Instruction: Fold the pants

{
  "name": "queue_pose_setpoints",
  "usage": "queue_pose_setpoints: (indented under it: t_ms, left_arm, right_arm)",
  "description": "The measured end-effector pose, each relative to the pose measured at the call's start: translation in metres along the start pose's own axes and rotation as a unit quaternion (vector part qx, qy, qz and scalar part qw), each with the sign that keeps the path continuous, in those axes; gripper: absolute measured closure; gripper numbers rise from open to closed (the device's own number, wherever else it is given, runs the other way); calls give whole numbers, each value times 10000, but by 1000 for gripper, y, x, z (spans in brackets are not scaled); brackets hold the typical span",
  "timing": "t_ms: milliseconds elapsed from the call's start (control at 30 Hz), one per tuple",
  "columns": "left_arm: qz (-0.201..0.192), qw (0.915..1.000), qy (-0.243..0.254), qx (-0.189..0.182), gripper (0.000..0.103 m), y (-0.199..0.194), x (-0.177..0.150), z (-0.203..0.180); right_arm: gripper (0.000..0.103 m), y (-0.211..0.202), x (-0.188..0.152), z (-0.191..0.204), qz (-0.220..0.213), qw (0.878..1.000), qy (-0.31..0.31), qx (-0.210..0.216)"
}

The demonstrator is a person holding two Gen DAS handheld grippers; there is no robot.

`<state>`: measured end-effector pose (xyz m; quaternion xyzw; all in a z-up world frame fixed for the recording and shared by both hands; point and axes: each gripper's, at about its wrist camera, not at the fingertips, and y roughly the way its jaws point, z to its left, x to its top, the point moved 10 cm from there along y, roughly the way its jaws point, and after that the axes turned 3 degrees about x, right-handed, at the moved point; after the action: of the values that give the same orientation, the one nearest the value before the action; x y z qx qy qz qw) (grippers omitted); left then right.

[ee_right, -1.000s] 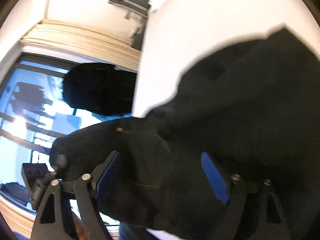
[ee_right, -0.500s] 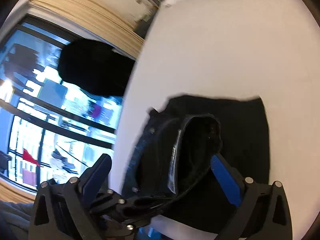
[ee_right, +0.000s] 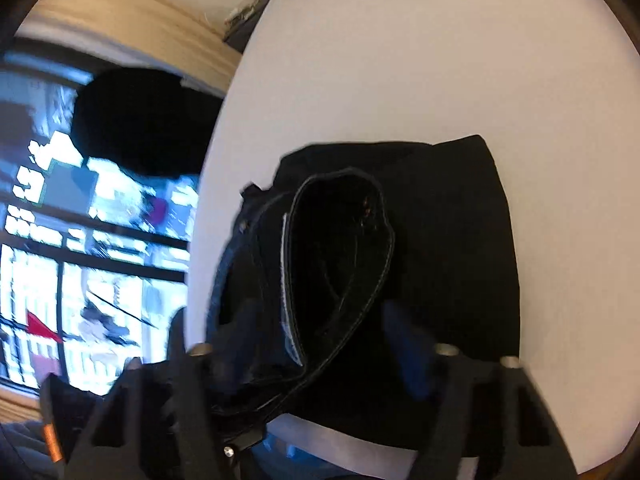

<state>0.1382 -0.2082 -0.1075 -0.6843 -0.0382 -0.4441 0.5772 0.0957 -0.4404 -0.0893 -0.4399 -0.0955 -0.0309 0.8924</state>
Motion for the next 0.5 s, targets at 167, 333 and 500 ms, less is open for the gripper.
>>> queue_pose_setpoints:
  t_ms: [167,333,500]
  left_arm:
    - [13,9999,116,21,89,-4,6,-11]
    - [-154,9995,267,51,89,-4,23,-21]
    - [-385,9984,411,5,89,-1,52,-37]
  right_arm:
    - [85,-5,3,11,-146,9981,-524,-300]
    - [89,-29,16,13,-345,9951,-825,-433]
    - [90,-50,34,4,-515,9931,-935,-479]
